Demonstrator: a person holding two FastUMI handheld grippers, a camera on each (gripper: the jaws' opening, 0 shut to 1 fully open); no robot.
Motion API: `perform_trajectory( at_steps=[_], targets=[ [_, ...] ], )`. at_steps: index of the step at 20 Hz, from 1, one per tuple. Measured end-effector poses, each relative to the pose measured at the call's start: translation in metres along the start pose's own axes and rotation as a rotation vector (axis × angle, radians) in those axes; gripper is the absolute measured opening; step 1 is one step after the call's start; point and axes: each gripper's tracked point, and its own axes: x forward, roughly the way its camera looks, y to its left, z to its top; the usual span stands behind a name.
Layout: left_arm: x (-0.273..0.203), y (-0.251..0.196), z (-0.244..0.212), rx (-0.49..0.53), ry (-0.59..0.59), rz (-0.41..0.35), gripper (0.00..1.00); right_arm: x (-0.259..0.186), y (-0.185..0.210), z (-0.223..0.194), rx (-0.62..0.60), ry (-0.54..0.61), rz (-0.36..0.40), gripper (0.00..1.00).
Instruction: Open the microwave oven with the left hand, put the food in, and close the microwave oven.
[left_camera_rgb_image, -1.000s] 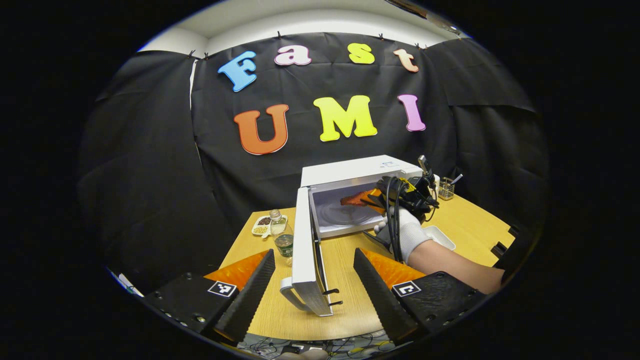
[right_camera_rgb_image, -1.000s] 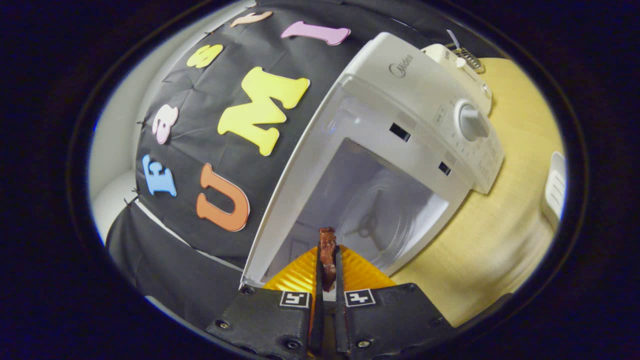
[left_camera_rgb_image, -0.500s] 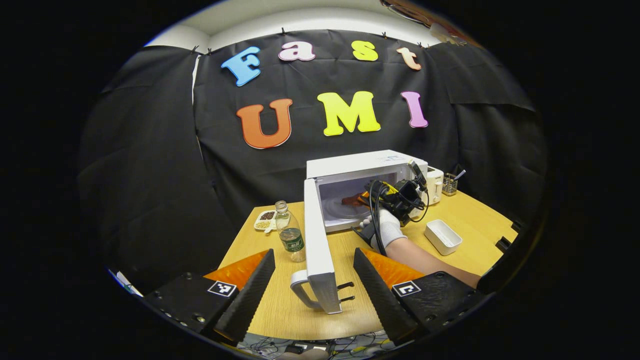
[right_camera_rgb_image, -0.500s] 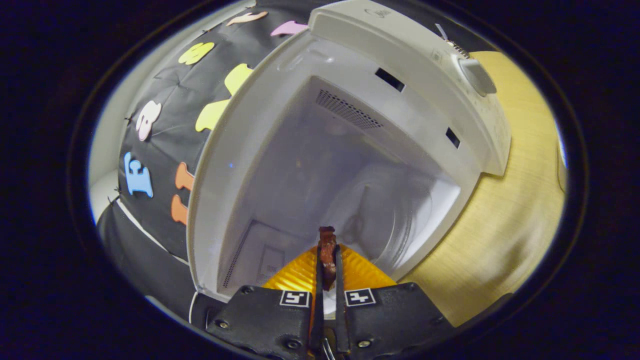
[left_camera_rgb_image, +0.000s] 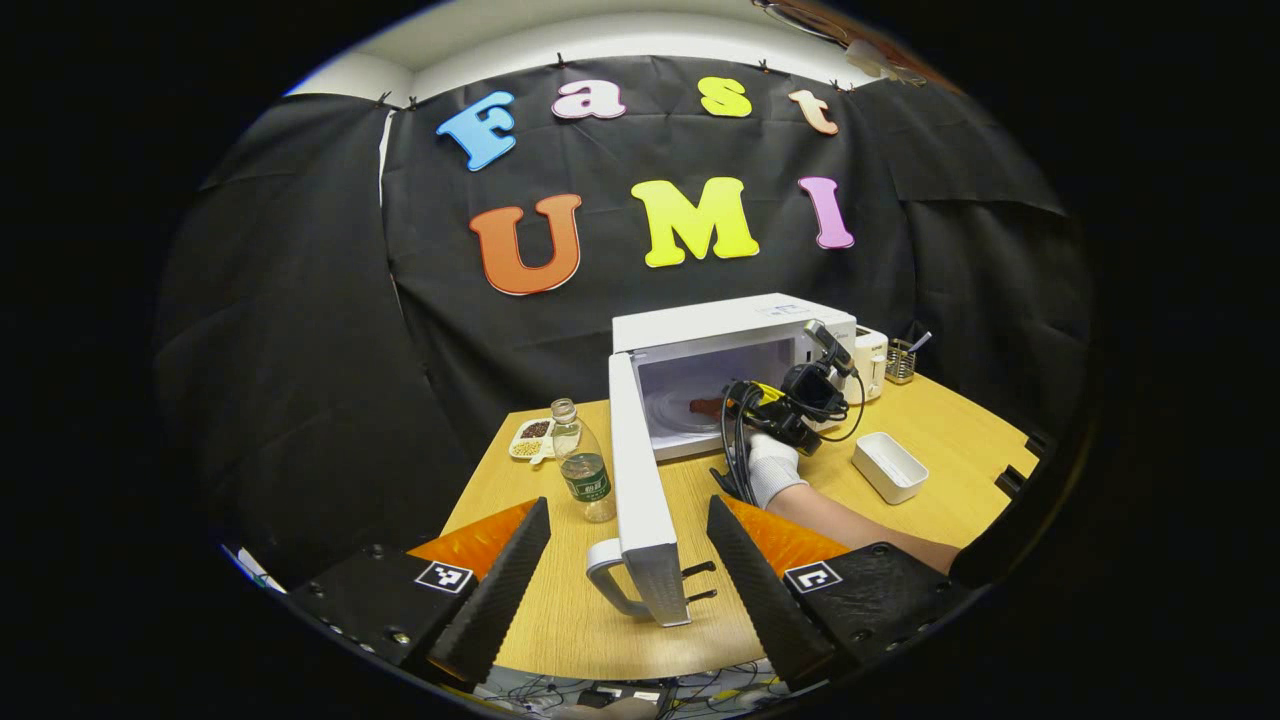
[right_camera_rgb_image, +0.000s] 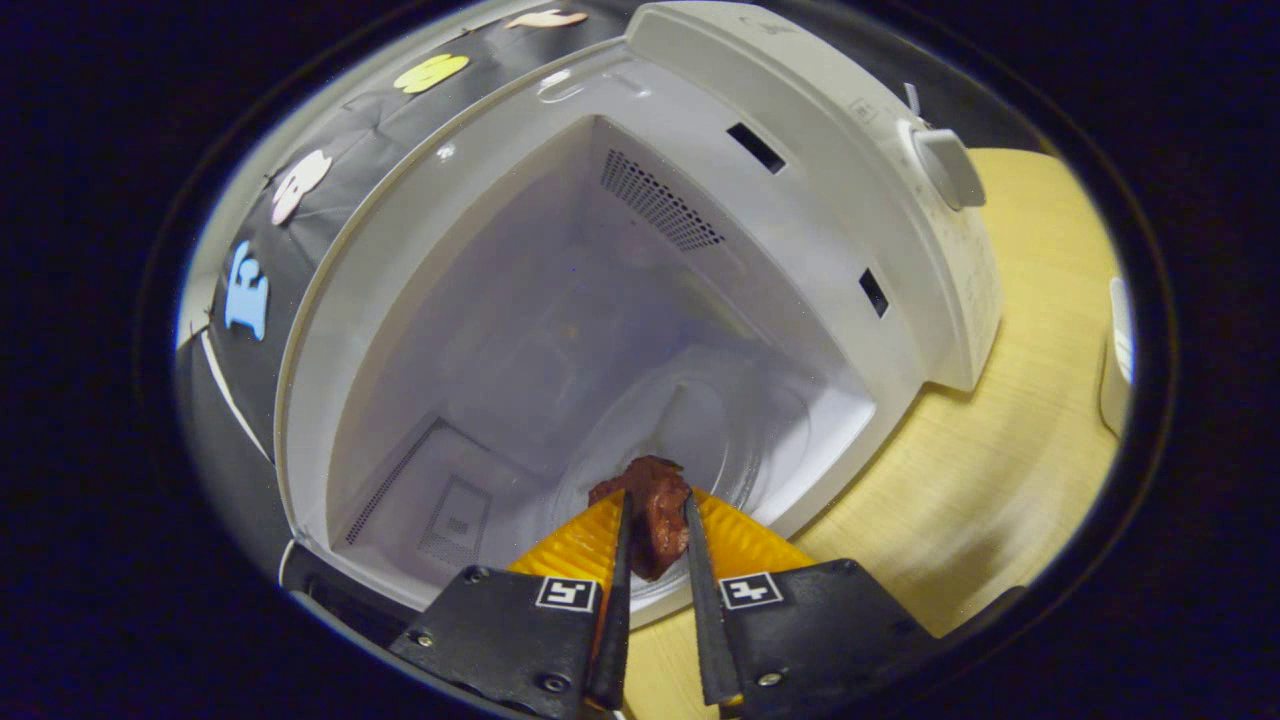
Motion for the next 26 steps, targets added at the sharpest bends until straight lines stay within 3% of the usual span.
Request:
perform_trajectory(
  at_steps=[1, 2, 3, 4, 5, 7, 8, 9, 10, 11, 12, 13, 14, 15, 16, 18, 19, 21, 22, 23, 24, 25, 26],
  targets=[
    [0.0, 0.001, 0.0, 0.004, -0.002, 0.002, 0.97, 0.0, 0.0, 0.002, -0.016, -0.01, -0.003, 0.27],
    [0.0, 0.001, 0.001, 0.002, -0.006, 0.003, 0.97, 0.0, 0.002, 0.005, -0.052, -0.016, 0.001, 0.48],
    [0.001, 0.0, 0.002, -0.004, -0.007, 0.0, 0.97, -0.001, 0.002, 0.006, -0.098, -0.018, 0.0, 0.63],
    [0.002, -0.003, 0.001, -0.018, -0.001, -0.012, 0.97, -0.003, 0.002, 0.009, -0.132, -0.021, -0.009, 0.69],
    [0.003, -0.008, -0.001, -0.024, 0.003, -0.021, 0.97, -0.005, 0.001, 0.011, -0.16, -0.032, -0.023, 0.89],
    [0.004, -0.012, 0.001, -0.018, -0.002, -0.026, 0.97, -0.006, -0.007, 0.017, -0.195, -0.05, -0.059, 1.0],
    [0.004, -0.014, 0.001, -0.022, -0.004, -0.032, 0.97, -0.004, -0.009, 0.014, -0.211, -0.04, -0.061, 0.89],
    [0.004, -0.017, 0.0, -0.022, -0.007, -0.037, 0.97, -0.002, -0.01, 0.013, -0.219, -0.03, -0.054, 1.0],
    [0.004, -0.019, 0.001, -0.019, -0.012, -0.04, 0.97, -0.001, -0.007, 0.009, -0.243, -0.012, -0.039, 1.0],
    [0.005, -0.02, 0.001, -0.017, -0.011, -0.04, 0.89, -0.001, -0.004, 0.004, -0.249, 0.01, -0.025, 0.89],
    [0.007, -0.021, 0.001, -0.019, -0.01, -0.041, 0.97, -0.003, -0.002, 0.006, -0.271, 0.001, -0.021, 1.0],
    [0.006, -0.021, 0.001, -0.022, -0.009, -0.041, 0.97, -0.004, 0.001, 0.012, -0.293, -0.017, -0.022, 1.0],
    [0.006, -0.02, 0.002, -0.023, -0.008, -0.04, 0.89, -0.006, 0.003, 0.017, -0.305, -0.035, -0.023, 0.89],
    [0.005, -0.02, 0.001, -0.023, -0.007, -0.037, 0.89, -0.009, 0.007, 0.021, -0.306, -0.044, -0.014, 1.0],
    [0.004, -0.02, 0.002, -0.025, -0.01, -0.035, 0.97, -0.011, 0.01, 0.022, -0.304, -0.042, -0.009, 1.0],
    [0.002, -0.017, 0.006, -0.028, -0.02, -0.026, 0.97, -0.019, 0.009, 0.026, -0.316, -0.037, -0.006, 1.0],
    [0.002, -0.015, 0.007, -0.032, -0.023, -0.023, 0.89, -0.025, 0.01, 0.027, -0.322, -0.029, -0.003, 1.0],
    [0.0, -0.014, 0.01, -0.044, -0.031, -0.019, 0.88, -0.045, 0.011, 0.038, -0.348, -0.032, 0.003, 1.0],
    [0.0, -0.013, 0.015, -0.047, -0.04, -0.019, 0.97, -0.058, 0.013, 0.045, -0.357, -0.033, 0.009, 1.0],
    [0.0, -0.01, 0.017, -0.047, -0.041, -0.014, 0.89, -0.072, 0.017, 0.054, -0.368, -0.039, 0.022, 1.0],
    [-0.001, -0.008, 0.02, -0.045, -0.05, -0.007, 0.89, -0.088, 0.018, 0.066, -0.387, -0.051, 0.024, 1.0],
    [-0.002, -0.005, 0.024, -0.042, -0.063, -0.001, 0.97, -0.106, 0.021, 0.076, -0.404, -0.057, 0.031, 1.0],
    [-0.003, -0.002, 0.028, -0.044, -0.069, 0.002, 0.89, -0.126, 0.024, 0.09, -0.423, -0.069, 0.041, 0.89]
  ],
)
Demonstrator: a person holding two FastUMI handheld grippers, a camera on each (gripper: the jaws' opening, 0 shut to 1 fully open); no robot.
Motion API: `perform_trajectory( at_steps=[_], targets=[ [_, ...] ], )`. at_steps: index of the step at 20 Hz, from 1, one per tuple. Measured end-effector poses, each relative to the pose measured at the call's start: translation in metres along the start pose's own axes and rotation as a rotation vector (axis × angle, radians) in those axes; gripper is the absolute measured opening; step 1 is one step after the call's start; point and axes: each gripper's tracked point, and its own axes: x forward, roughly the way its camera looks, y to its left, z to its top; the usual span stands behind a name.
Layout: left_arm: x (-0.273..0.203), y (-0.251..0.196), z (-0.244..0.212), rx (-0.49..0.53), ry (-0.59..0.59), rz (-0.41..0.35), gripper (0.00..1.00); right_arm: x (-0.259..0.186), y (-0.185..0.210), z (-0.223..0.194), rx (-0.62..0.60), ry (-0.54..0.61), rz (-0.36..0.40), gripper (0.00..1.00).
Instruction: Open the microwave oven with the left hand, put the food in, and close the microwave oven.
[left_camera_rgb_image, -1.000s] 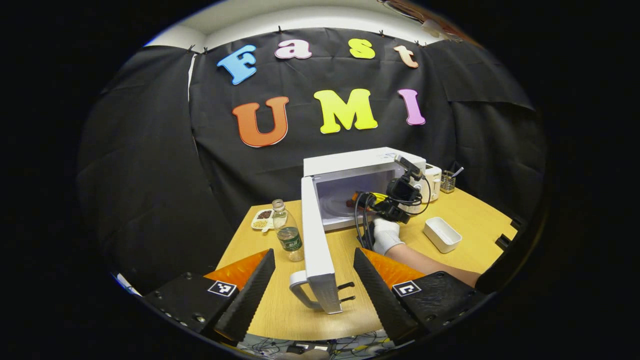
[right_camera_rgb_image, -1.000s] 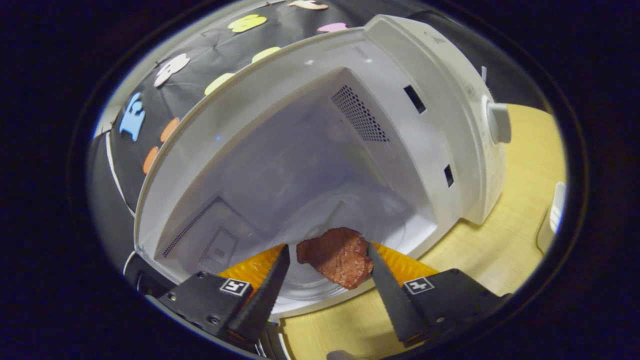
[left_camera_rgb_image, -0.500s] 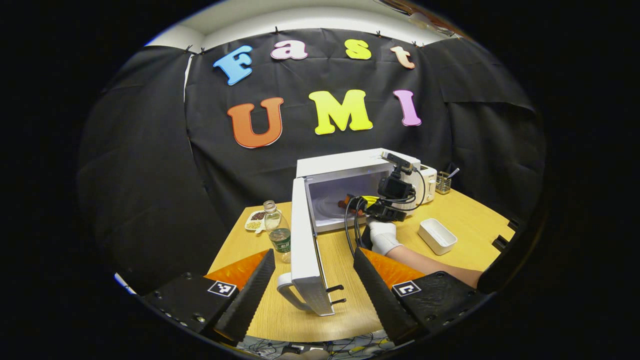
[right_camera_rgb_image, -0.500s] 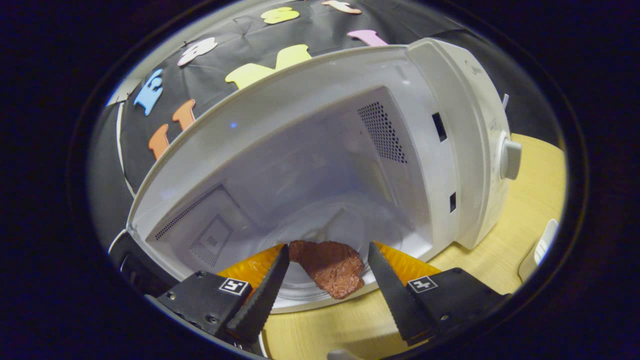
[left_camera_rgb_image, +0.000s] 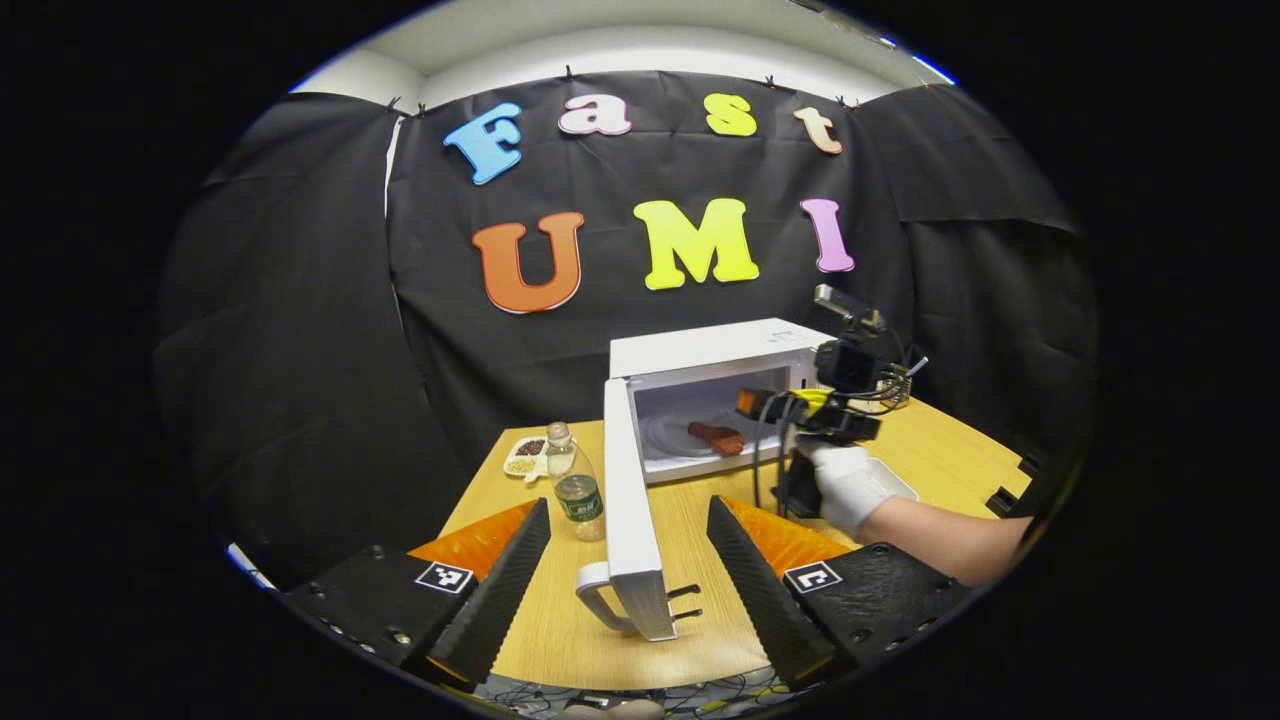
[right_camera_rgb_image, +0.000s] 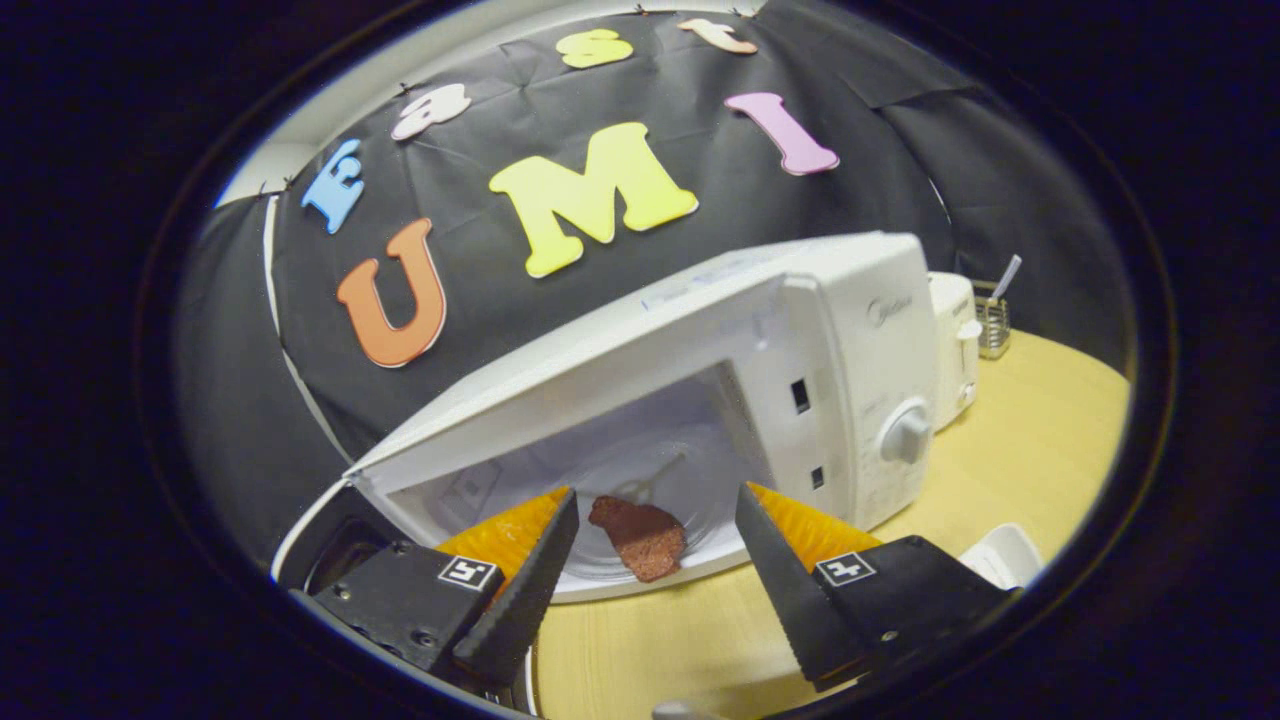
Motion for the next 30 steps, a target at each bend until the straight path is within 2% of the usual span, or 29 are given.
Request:
perform_trajectory(
  at_steps=[1, 2, 3, 9, 10, 11, 12, 13, 14, 15, 16, 17, 18, 19, 21, 22, 23, 24, 25, 26, 27, 28, 29, 30],
  targets=[
    [-0.003, 0.004, 0.005, -0.003, -0.012, 0.007, 0.97, -0.021, -0.002, 0.017, -0.017, -0.005, 0.014, 1.0],
    [-0.004, 0.007, 0.007, -0.005, -0.016, 0.01, 0.97, -0.039, -0.005, 0.03, -0.03, 0.0, 0.022, 0.89],
    [-0.006, 0.009, 0.01, -0.005, -0.02, 0.017, 0.97, -0.058, -0.01, 0.046, -0.051, -0.015, 0.02, 1.0],
    [-0.015, 0.023, 0.029, -0.003, -0.094, 0.05, 0.97, -0.172, -0.045, 0.128, -0.15, -0.07, 0.016, 1.0],
    [-0.015, 0.023, 0.031, -0.006, -0.1, 0.054, 0.97, -0.19, -0.055, 0.133, -0.184, -0.064, 0.002, 1.0],
    [-0.015, 0.023, 0.03, -0.012, -0.106, 0.051, 0.97, -0.207, -0.064, 0.138, -0.207, -0.067, -0.005, 0.89],
    [-0.015, 0.023, 0.029, -0.02, -0.109, 0.048, 0.97, -0.224, -0.074, 0.14, -0.225, -0.055, -0.021, 1.0],
    [-0.015, 0.022, 0.028, -0.027, -0.109, 0.045, 0.97, -0.239, -0.086, 0.136, -0.239, -0.04, -0.03, 0.89],
    [-0.014, 0.024, 0.026, -0.031, -0.109, 0.047, 0.97, -0.255, -0.096, 0.132, -0.249, -0.02, -0.043, 1.0],
    [-0.011, 0.025, 0.022, -0.033, -0.105, 0.052, 0.97, -0.272, -0.105, 0.13, -0.261, -0.01, -0.056, 0.9],
    [-0.011, 0.026, 0.018, -0.032, -0.102, 0.055, 0.96, -0.287, -0.115, 0.129, -0.275, -0.019, -0.075, 0.89],
    [-0.01, 0.028, 0.016, -0.034, -0.103, 0.06, 0.86, -0.297, -0.12, 0.127, -0.304, -0.01, -0.078, 1.0],
    [-0.011, 0.03, 0.013, -0.042, -0.098, 0.061, 0.94, -0.308, -0.127, 0.12, -0.342, 0.011, -0.093, 1.0],
    [-0.008, 0.032, 0.008, -0.05, -0.094, 0.057, 0.89, -0.315, -0.132, 0.115, -0.363, 0.021, -0.096, 1.0],
    [-0.004, 0.033, 0.0, -0.054, -0.08, 0.05, 0.65, -0.329, -0.14, 0.11, -0.365, 0.042, -0.113, 1.0],
    [-0.001, 0.039, -0.003, -0.048, -0.084, 0.068, 0.6, -0.334, -0.141, 0.109, -0.348, 0.048, -0.116, 0.91],
    [0.001, 0.046, -0.006, -0.042, -0.085, 0.085, 0.41, -0.338, -0.143, 0.109, -0.34, 0.049, -0.122, 0.91],
    [0.004, 0.051, -0.011, -0.041, -0.082, 0.096, 0.28, -0.341, -0.145, 0.11, -0.347, 0.045, -0.132, 1.0],
    [0.006, 0.053, -0.018, -0.042, -0.081, 0.095, 0.07, -0.343, -0.145, 0.111, -0.354, 0.043, -0.136, 1.0],
    [0.007, 0.056, -0.024, -0.045, -0.072, 0.096, 0.06, -0.345, -0.143, 0.112, -0.359, 0.042, -0.133, 1.0],
    [0.01, 0.058, -0.033, -0.055, -0.067, 0.088, 0.0, -0.346, -0.142, 0.112, -0.363, 0.042, -0.132, 1.0],
    [0.018, 0.064, -0.041, -0.064, -0.053, 0.092, 0.0, -0.347, -0.142, 0.113, -0.364, 0.044, -0.135, 0.91],
    [0.018, 0.065, -0.051, -0.07, -0.034, 0.088, 0.0, -0.347, -0.142, 0.112, -0.359, 0.046, -0.138, 1.0],
    [0.02, 0.07, -0.057, -0.079, -0.031, 0.097, 0.0, -0.347, -0.141, 0.112, -0.354, 0.05, -0.135, 1.0]
  ],
)
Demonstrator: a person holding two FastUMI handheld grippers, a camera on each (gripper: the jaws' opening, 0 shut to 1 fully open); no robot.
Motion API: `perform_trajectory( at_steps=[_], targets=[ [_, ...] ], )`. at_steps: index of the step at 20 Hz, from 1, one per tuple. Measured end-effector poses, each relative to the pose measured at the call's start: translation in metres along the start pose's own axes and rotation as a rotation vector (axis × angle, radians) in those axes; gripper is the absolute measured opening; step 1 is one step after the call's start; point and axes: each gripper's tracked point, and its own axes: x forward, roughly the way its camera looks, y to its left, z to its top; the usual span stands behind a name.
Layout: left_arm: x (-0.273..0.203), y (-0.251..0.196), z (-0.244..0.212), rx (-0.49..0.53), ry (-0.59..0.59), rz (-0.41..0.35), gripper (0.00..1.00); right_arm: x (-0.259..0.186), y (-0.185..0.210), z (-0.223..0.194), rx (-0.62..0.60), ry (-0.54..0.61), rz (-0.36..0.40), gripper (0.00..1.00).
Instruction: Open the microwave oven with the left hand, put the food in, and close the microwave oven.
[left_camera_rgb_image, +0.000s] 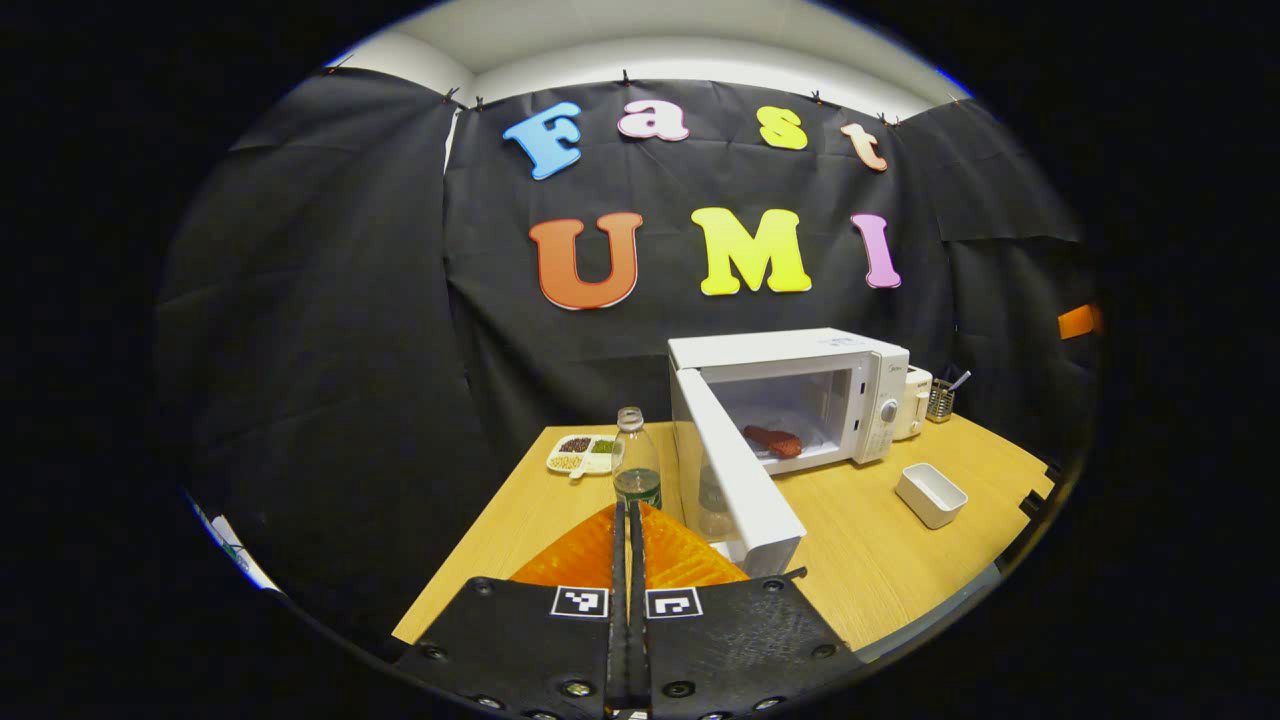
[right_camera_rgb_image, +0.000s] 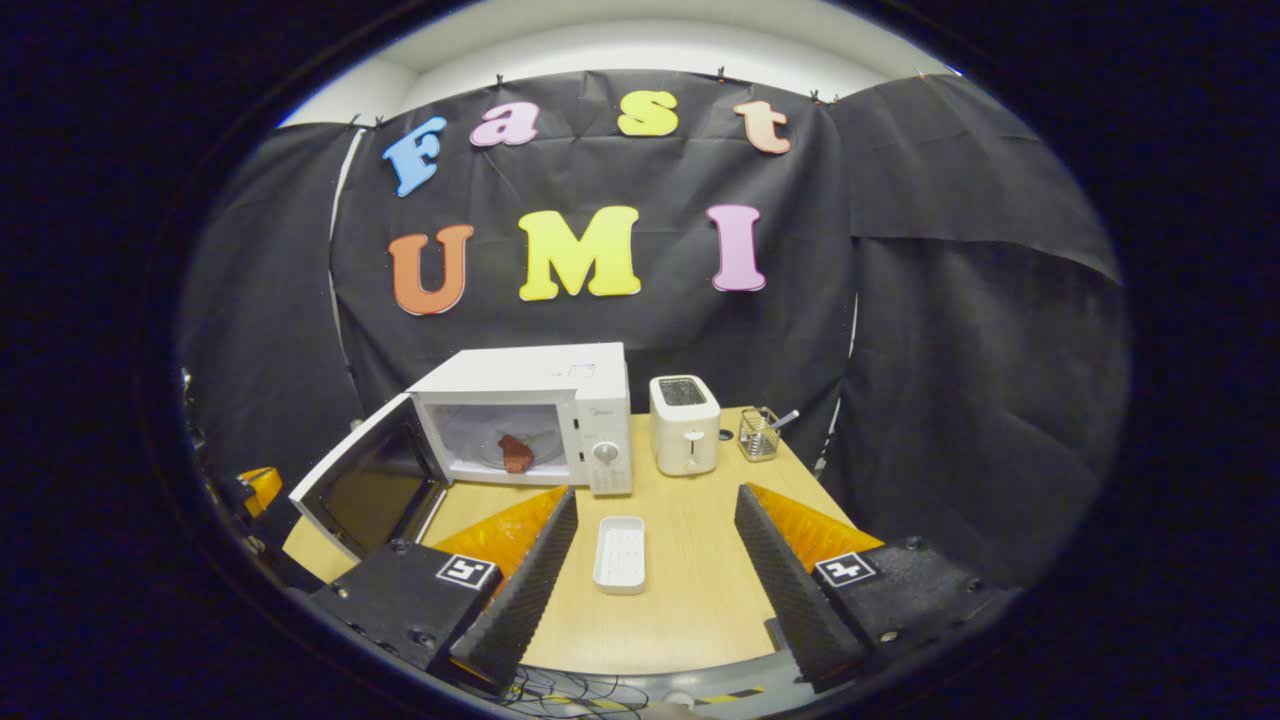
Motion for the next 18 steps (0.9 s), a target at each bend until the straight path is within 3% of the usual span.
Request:
perform_trajectory(
  at_steps=[5, 12, 13, 14, 18],
  targets=[
    [0.015, -0.001, -0.034, -0.004, 0.057, -0.017, 0.0, 0.002, 0.0, -0.007, -0.031, 0.02, -0.003, 1.0],
    [0.028, -0.032, -0.033, 0.002, 0.078, -0.081, 0.0, 0.008, 0.013, -0.028, 0.023, 0.066, 0.042, 1.0],
    [0.029, -0.038, -0.034, 0.01, 0.085, -0.092, 0.0, 0.009, 0.011, -0.031, 0.029, 0.072, 0.044, 0.91],
    [0.03, -0.046, -0.033, 0.021, 0.082, -0.104, 0.0, 0.012, 0.007, -0.032, 0.032, 0.073, 0.042, 1.0],
    [0.033, -0.093, -0.032, 0.021, 0.102, -0.181, 0.0, 0.021, -0.014, -0.034, 0.065, 0.086, 0.033, 1.0]
  ],
)
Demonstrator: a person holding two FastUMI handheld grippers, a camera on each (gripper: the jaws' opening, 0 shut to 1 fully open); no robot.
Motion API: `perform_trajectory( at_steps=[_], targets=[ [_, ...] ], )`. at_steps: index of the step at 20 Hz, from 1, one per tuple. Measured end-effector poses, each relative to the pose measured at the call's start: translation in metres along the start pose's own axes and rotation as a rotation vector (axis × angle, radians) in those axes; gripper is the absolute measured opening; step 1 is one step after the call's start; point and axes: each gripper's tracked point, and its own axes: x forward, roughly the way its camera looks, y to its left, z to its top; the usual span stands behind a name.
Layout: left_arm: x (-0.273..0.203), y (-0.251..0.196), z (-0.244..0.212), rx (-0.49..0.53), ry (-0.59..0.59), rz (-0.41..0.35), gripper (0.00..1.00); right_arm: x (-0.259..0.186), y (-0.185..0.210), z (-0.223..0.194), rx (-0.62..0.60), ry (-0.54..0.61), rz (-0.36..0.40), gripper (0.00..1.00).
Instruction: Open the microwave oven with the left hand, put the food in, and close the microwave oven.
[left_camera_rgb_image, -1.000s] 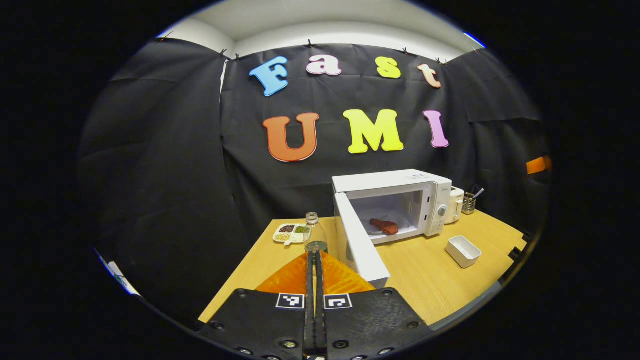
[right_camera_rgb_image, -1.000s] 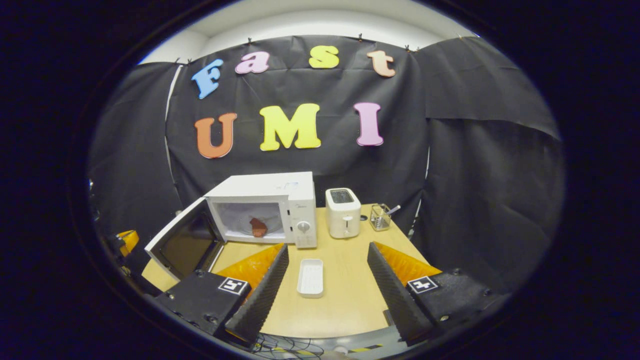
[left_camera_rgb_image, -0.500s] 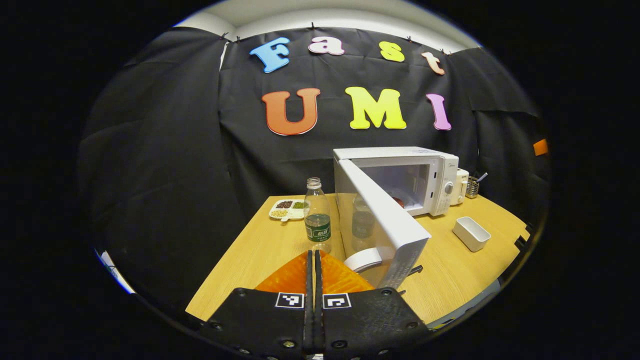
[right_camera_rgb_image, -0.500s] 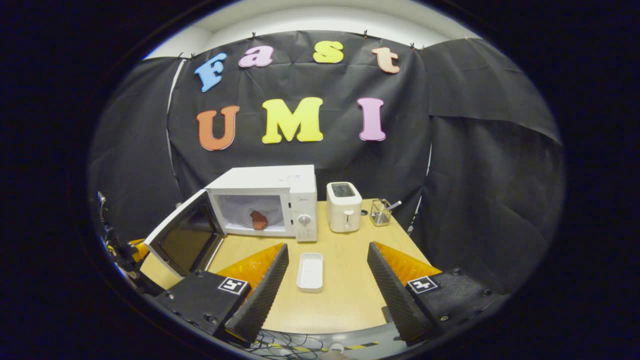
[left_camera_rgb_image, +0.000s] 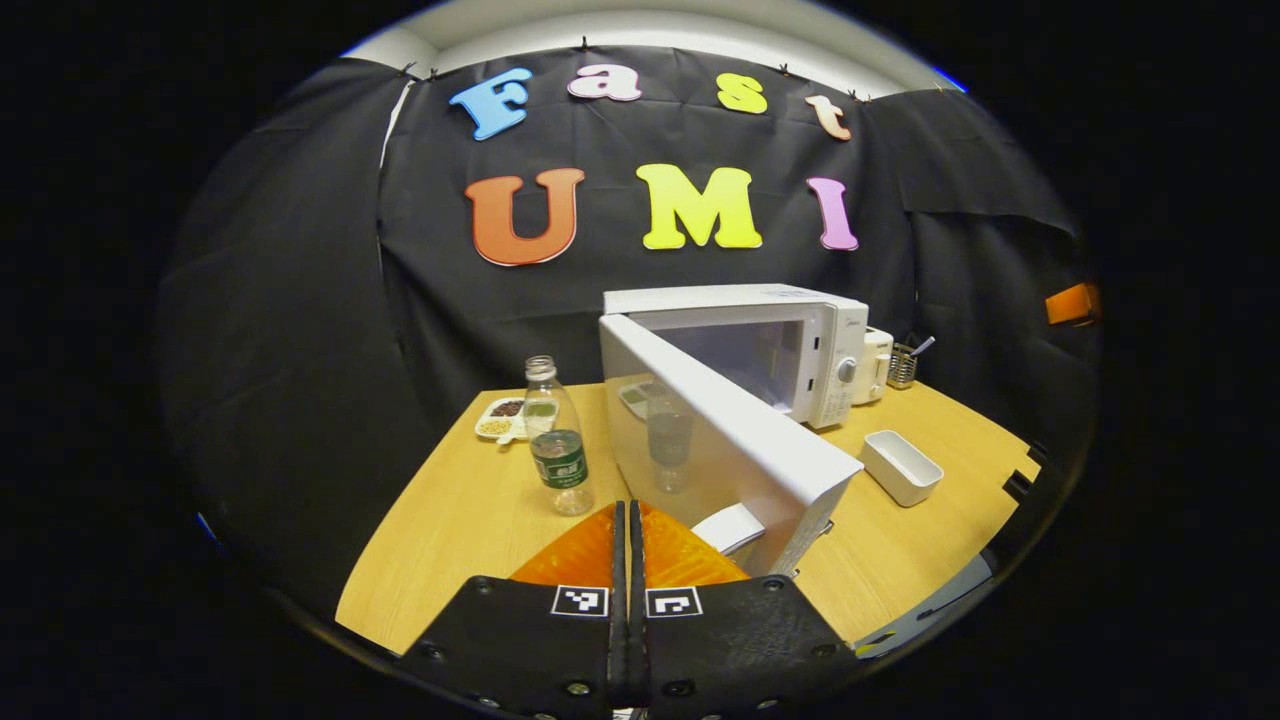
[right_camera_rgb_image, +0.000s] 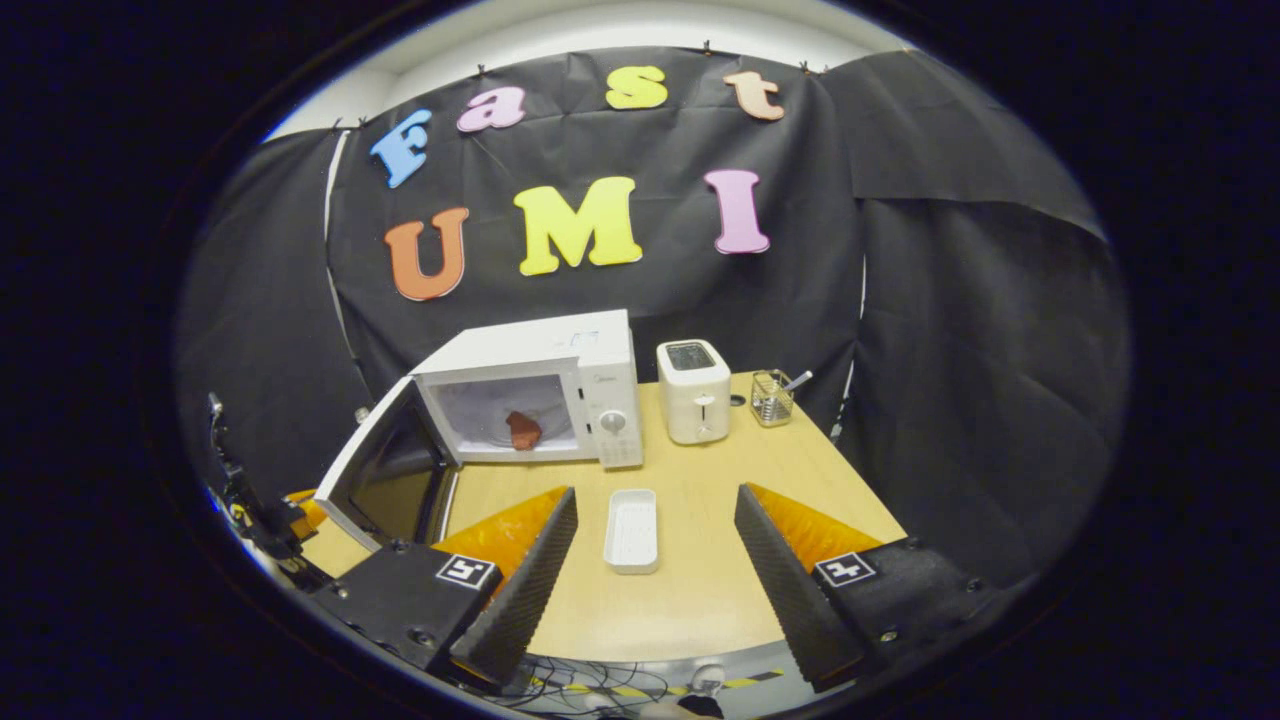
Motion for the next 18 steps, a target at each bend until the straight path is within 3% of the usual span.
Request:
perform_trajectory(
  at_steps=[3, 4, 5, 6, 7, 8, 18],
  targets=[
    [0.012, -0.037, 0.004, -0.004, 0.011, -0.046, 0.0, 0.008, -0.018, 0.004, 0.015, 0.011, 0.002, 1.0],
    [0.018, -0.049, 0.005, -0.007, 0.015, -0.056, 0.0, 0.013, -0.024, 0.006, 0.011, 0.013, 0.003, 0.91],
    [0.024, -0.062, 0.007, -0.012, 0.019, -0.067, 0.0, 0.017, -0.031, 0.009, 0.009, 0.013, 0.005, 1.0],
    [0.029, -0.074, 0.01, -0.019, 0.02, -0.076, 0.0, 0.023, -0.038, 0.012, 0.008, 0.016, 0.007, 1.0],
    [0.036, -0.087, 0.013, -0.023, 0.018, -0.086, 0.0, 0.029, -0.046, 0.016, 0.007, 0.016, 0.011, 0.91],
    [0.044, -0.098, 0.016, -0.022, 0.021, -0.093, 0.0, 0.037, -0.053, 0.02, 0.004, 0.02, 0.015, 1.0],
    [0.132, -0.175, 0.037, -0.012, 0.038, -0.098, 0.0, 0.113, -0.118, 0.049, -0.035, 0.062, 0.059, 1.0]
  ],
)
